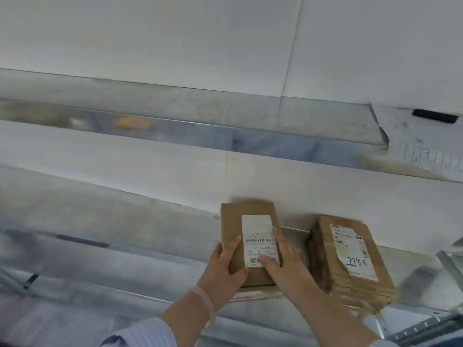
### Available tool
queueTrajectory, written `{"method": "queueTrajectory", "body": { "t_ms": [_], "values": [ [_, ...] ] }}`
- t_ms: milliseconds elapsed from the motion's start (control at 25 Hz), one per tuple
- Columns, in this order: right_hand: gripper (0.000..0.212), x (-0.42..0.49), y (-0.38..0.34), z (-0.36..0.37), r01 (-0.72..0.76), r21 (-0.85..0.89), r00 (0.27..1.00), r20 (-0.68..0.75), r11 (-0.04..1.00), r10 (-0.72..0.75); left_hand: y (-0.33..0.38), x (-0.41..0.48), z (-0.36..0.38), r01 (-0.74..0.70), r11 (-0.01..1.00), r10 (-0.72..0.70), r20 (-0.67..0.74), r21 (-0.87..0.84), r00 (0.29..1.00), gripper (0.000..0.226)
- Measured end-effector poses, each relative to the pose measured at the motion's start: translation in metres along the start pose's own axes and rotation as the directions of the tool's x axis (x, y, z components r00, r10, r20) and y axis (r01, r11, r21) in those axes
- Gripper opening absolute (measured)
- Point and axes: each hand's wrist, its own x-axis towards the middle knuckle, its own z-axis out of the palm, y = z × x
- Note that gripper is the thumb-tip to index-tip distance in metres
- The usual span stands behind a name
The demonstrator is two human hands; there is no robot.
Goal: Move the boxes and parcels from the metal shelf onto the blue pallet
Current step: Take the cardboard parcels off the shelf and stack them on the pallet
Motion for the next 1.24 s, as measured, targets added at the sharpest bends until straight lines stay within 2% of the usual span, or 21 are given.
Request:
{"method": "queueTrajectory", "body": {
  "t_ms": [120, 240, 480, 760, 920, 1120, 1240],
  "values": [
    [0.073, 0.001, -0.025, 0.026, 0.128, 0.019, 0.988, 0.088, 0.992, -0.13, -0.01, -0.027, -0.018, 0.054, 0.999, -0.053, -0.203, -0.004, 0.978, 0.071],
    [0.072, -0.004, -0.063, 0.06, 0.22, 0.117, 0.956, 0.173, 0.968, -0.238, -0.019, -0.059, -0.054, 0.074, 0.997, -0.062, -0.388, 0.017, 0.92, 0.074],
    [0.071, -0.041, -0.169, 0.148, 0.432, 0.149, 0.823, 0.338, 0.889, -0.456, -0.049, -0.153, -0.154, 0.123, 0.992, -0.073, -0.658, 0.029, 0.749, 0.071],
    [0.07, -0.129, -0.299, 0.284, 0.535, 0.251, 0.642, 0.5, 0.807, -0.581, -0.107, -0.294, -0.288, 0.205, 0.978, -0.161, -0.79, -0.045, 0.592, 0.071],
    [0.072, -0.184, -0.378, 0.366, 0.594, 0.329, 0.539, 0.515, 0.734, -0.667, -0.137, -0.376, -0.367, 0.192, 0.979, -0.149, -0.868, -0.063, 0.474, 0.07],
    [0.073, -0.258, -0.442, 0.455, 0.616, 0.391, 0.398, 0.595, 0.684, -0.698, -0.177, -0.475, -0.431, 0.265, 0.958, -0.2, -0.919, -0.111, 0.34, 0.069],
    [0.072, -0.283, -0.468, 0.495, 0.616, 0.414, 0.339, 0.629, 0.67, -0.7, -0.194, -0.512, -0.454, 0.244, 0.958, -0.218, -0.938, -0.152, 0.271, 0.067]
  ]
}}
